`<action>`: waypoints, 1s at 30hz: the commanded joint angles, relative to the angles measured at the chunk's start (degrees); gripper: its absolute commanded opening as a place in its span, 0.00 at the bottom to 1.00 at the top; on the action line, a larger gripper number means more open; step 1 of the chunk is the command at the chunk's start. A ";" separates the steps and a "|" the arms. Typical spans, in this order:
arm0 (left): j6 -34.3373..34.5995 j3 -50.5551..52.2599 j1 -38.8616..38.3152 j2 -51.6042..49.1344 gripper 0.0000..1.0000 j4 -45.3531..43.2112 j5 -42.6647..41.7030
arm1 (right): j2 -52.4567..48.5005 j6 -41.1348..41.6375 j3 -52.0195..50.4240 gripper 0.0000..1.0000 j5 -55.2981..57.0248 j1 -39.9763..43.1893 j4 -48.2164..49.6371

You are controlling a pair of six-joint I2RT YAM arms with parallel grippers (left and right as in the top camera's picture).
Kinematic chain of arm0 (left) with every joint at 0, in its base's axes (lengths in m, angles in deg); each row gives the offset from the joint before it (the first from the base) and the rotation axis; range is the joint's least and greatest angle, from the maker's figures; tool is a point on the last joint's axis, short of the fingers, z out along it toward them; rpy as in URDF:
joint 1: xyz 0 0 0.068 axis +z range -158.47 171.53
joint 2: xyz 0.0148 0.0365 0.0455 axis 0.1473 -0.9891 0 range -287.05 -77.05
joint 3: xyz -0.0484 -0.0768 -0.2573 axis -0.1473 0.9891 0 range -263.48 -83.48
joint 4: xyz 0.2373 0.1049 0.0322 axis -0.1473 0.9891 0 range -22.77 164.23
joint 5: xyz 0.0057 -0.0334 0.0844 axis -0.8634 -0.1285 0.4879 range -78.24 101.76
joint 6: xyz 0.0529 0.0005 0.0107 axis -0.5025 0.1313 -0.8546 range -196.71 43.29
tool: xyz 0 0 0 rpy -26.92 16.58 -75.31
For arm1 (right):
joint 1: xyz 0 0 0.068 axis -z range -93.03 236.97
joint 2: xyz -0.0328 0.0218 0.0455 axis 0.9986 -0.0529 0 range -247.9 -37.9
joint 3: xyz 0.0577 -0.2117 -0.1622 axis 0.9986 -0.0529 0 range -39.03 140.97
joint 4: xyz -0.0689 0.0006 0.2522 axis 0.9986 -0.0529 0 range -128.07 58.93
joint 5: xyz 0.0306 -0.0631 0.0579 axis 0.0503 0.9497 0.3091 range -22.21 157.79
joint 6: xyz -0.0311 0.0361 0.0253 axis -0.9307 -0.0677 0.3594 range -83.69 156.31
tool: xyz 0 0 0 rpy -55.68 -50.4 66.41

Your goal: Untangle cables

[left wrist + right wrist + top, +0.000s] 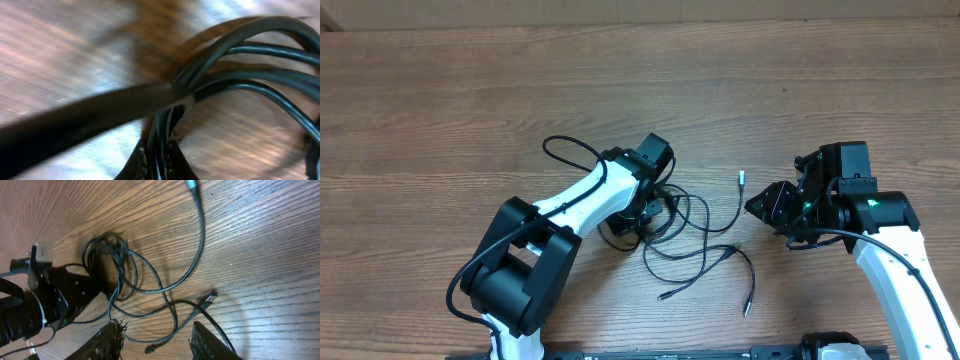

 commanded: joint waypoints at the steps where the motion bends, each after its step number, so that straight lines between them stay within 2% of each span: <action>1: -3.52 -4.13 0.66 3.37 0.04 5.99 7.67 | -0.07 -0.35 0.31 0.38 0.59 -0.13 -0.17; 4: -9.90 -10.84 2.45 8.09 0.04 10.73 11.17 | -0.07 -0.35 0.31 0.36 0.59 -0.13 -1.05; 6: -20.37 -15.85 4.00 12.15 0.04 10.47 8.13 | -0.07 -0.37 0.31 0.36 0.04 -0.13 -1.77; 8: -32.83 -19.91 5.16 15.56 0.04 9.75 1.38 | -0.07 -1.18 0.31 0.36 -3.26 -0.13 -2.45; 10: -42.47 -22.60 5.92 18.56 0.04 9.81 -5.09 | -0.07 -8.28 0.31 0.36 -13.49 -0.13 -2.34; 12: -47.30 -23.23 6.14 21.42 0.04 10.10 -7.58 | -0.07 -16.55 0.31 0.37 -26.56 -0.13 -1.99; 14: -48.70 -23.21 6.12 23.65 0.04 11.43 -6.97 | -0.07 -22.08 0.31 0.43 -35.82 -0.13 -1.29; 16: -48.70 -23.21 6.14 25.03 0.04 12.98 -6.51 | -0.07 -22.82 0.31 0.46 -39.63 -0.13 0.37; 24: -50.45 -23.12 6.12 25.62 0.04 14.03 -6.71 | -0.07 -14.64 0.31 0.48 -51.19 -1.18 7.43; 27: -50.66 -23.10 6.10 25.62 0.04 13.33 -7.15 | -0.07 -14.16 0.31 0.47 -49.66 -3.19 9.31; 30: -51.82 -23.10 6.10 25.62 0.04 12.90 -8.00 | -0.07 -6.05 0.31 0.47 -40.02 -5.27 11.45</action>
